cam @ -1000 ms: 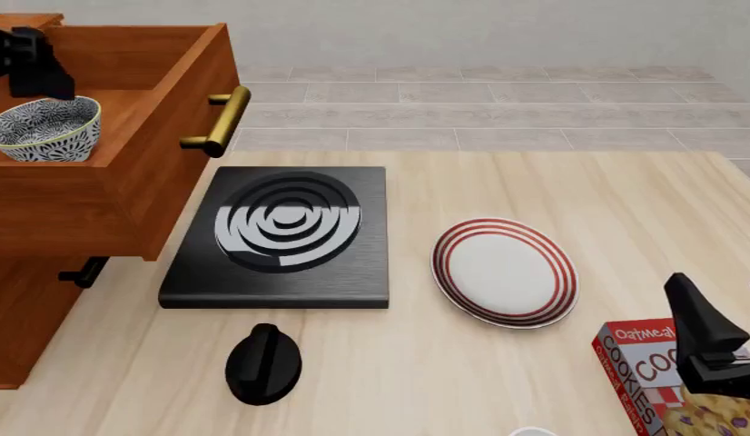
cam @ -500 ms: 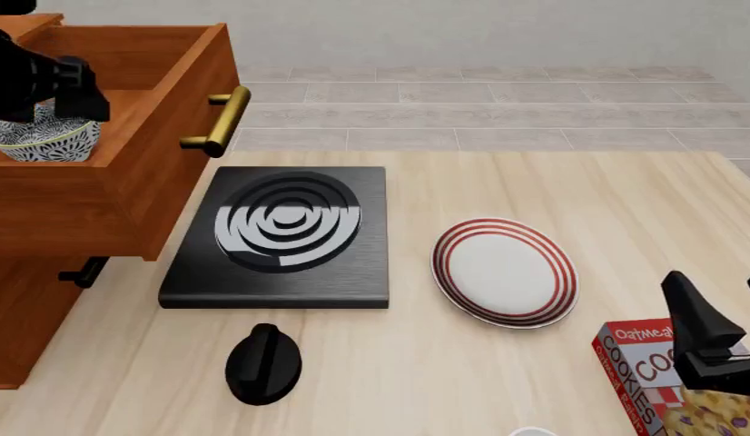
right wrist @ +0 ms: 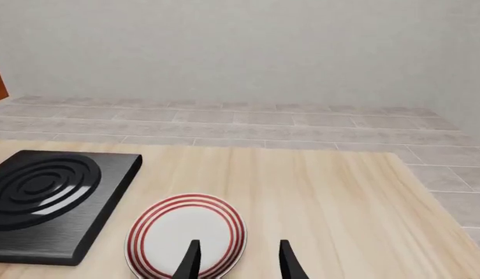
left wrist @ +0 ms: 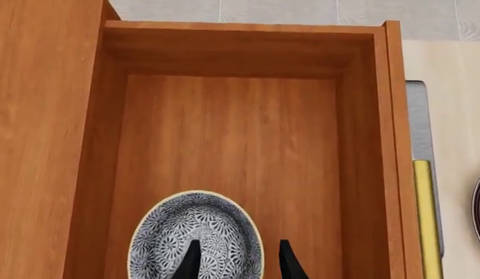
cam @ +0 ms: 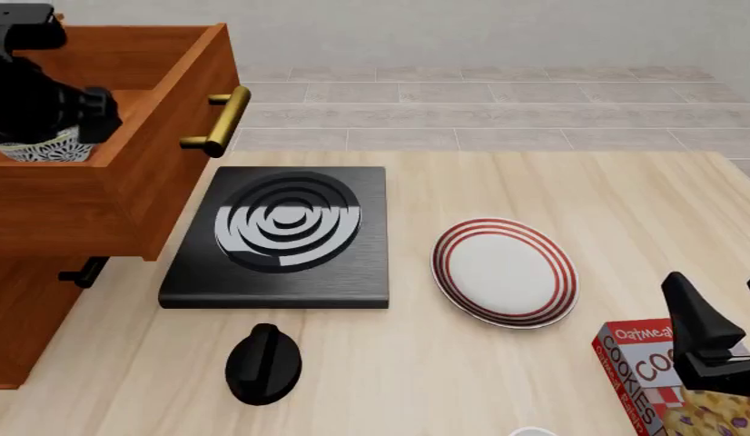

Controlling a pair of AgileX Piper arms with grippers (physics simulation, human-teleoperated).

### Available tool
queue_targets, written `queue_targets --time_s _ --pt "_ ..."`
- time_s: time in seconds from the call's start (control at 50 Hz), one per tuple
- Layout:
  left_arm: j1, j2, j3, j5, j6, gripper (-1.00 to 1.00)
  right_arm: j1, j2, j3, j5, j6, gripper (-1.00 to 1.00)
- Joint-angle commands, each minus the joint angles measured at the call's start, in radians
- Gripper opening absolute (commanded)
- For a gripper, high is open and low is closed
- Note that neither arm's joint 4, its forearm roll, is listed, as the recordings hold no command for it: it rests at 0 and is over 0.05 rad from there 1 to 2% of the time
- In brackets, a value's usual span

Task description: Pick the akita bowl in the top layer of the wooden cabinet and place it on the plate.

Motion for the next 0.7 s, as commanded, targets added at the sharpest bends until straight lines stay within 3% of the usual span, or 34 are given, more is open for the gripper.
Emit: queue_targets --time_s 0.02,0.2,0.22,0.7 --pt "-0.012 0.007 0.027 -0.019 -0.001 1.00 0.000 0.006 0.001 -0.006 0.001 1.00" --pt "-0.043 0.011 0.011 -0.023 -0.020 1.00 -0.001 0.005 0.000 -0.004 0.000 1.00" --pt "-0.038 0.009 0.010 -0.022 -0.015 -1.00 -0.001 0.005 0.000 -0.004 0.000 1.00" --pt "-0.051 -0.021 -0.034 -0.004 -0.004 -1.00 0.000 -0.007 0.000 0.008 0.000 1.00"
